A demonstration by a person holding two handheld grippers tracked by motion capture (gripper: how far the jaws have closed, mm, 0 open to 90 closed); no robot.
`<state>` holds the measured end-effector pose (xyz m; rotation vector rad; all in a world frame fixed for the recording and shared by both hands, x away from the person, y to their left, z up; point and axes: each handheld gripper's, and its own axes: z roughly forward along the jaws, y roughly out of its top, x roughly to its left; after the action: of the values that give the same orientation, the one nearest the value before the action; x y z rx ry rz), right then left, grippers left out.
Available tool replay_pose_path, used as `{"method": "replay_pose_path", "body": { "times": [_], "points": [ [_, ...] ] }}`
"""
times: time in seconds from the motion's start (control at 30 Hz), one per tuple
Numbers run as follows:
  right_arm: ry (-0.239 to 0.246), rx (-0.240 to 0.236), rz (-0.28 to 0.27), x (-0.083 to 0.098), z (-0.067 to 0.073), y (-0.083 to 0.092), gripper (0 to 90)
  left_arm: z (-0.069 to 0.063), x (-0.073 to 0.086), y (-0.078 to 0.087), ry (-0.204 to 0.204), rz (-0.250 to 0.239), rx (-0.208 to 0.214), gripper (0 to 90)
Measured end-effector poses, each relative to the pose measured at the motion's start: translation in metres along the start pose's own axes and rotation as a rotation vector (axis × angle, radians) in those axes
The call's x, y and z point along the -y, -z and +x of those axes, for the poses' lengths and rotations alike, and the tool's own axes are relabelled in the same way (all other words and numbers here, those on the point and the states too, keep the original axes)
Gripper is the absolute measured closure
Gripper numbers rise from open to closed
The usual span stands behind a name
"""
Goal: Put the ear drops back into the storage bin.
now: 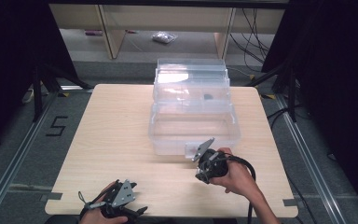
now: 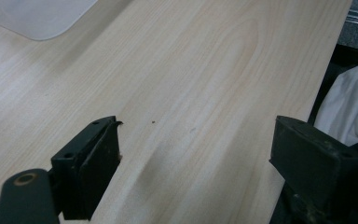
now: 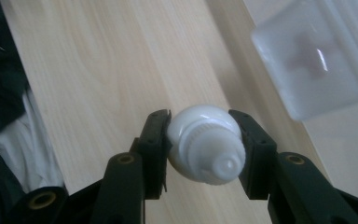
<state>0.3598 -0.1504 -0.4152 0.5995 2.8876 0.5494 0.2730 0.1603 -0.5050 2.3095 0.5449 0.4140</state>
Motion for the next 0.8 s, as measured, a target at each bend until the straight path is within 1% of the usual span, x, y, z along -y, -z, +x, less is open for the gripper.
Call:
{"method": "replay_pose_path", "body": {
  "times": [0.03,0.07,0.1,0.13,0.17,0.2,0.23,0.27,0.3,0.33,0.37,0.4,0.43,0.47,0.5,0.53,0.57,0.6,0.63,0.67,0.7,0.73,0.77,0.8],
  "points": [
    [-0.008,0.028,0.016,0.003,-0.004,0.005,60.2,0.0,0.0,0.0,-0.001,0.001,-0.001,15.2],
    [-0.008,0.028,0.016,0.003,-0.004,0.005,60.2,0.0,0.0,0.0,0.0,0.003,-0.001,15.2],
    [-0.012,0.032,0.025,0.004,-0.006,0.008,60.2,-0.001,0.001,0.0,0.023,0.004,-0.002,15.2],
    [-0.022,0.033,0.023,0.005,-0.007,0.01,60.2,0.0,0.001,0.0,0.021,0.003,-0.003,15.2],
    [-0.03,0.034,0.035,0.008,-0.012,0.013,60.2,0.001,0.0,0.001,0.003,0.002,-0.004,15.2],
    [-0.031,0.038,0.034,0.009,-0.014,0.016,60.2,0.001,0.0,0.0,0.004,0.002,-0.004,15.2],
    [-0.044,0.04,0.034,0.01,-0.016,0.018,60.2,0.0,0.0,-0.001,0.021,0.004,-0.007,15.2],
    [-0.04,0.044,0.031,0.012,-0.019,0.021,60.2,0.0,0.0,0.0,0.01,0.004,-0.003,15.2],
    [-0.04,0.044,0.031,0.012,-0.019,0.021,60.2,0.0,0.0,0.0,0.01,0.004,-0.003,15.2],
    [-0.039,0.041,0.027,0.013,-0.022,0.024,60.2,-0.002,0.001,-0.001,0.033,-0.014,0.011,15.2],
    [-0.062,0.048,0.032,0.014,-0.025,0.031,60.2,0.0,0.001,0.0,0.02,-0.012,-0.002,15.2],
    [-0.066,0.045,0.029,0.015,-0.027,0.034,60.2,0.0,0.001,0.0,0.021,-0.013,-0.003,15.2],
    [-0.048,0.045,0.022,0.015,-0.029,0.036,60.2,0.0,0.001,0.0,0.019,-0.011,-0.003,15.2],
    [-0.048,0.045,0.022,0.015,-0.029,0.036,60.2,0.0,0.001,0.0,0.019,-0.011,-0.003,15.2],
    [-0.061,0.045,0.031,0.015,-0.031,0.041,60.2,0.0,0.0,0.0,0.019,-0.013,-0.002,15.2],
    [-0.074,0.056,0.038,0.015,-0.033,0.045,60.2,0.0,0.0,-0.001,0.016,-0.007,-0.001,15.2],
    [-0.081,0.06,0.036,0.015,-0.035,0.049,60.2,-0.002,0.0,-0.001,0.035,-0.013,0.004,15.2],
    [-0.075,0.062,0.034,0.015,-0.038,0.053,60.2,0.001,0.0,0.0,-0.005,0.007,-0.007,15.2],
    [-0.081,0.069,0.03,0.015,-0.043,0.061,60.2,-0.002,0.001,-0.001,0.042,-0.012,0.008,15.2],
    [-0.089,0.069,0.032,0.014,-0.044,0.064,60.2,0.0,0.001,0.0,0.02,-0.011,-0.001,15.2],
    [-0.089,0.069,0.032,0.014,-0.044,0.064,60.2,0.0,0.001,0.0,0.02,-0.011,-0.001,15.2],
    [-0.083,0.07,0.034,0.014,-0.047,0.067,60.2,0.001,0.001,0.0,0.009,-0.004,-0.006,15.2],
    [-0.092,0.085,0.042,0.013,-0.051,0.072,60.2,0.001,0.001,0.0,0.01,-0.006,-0.005,15.2],
    [-0.092,0.085,0.042,0.013,-0.051,0.072,60.2,0.001,0.0,0.0,0.009,-0.005,-0.004,15.2]
  ]
}}
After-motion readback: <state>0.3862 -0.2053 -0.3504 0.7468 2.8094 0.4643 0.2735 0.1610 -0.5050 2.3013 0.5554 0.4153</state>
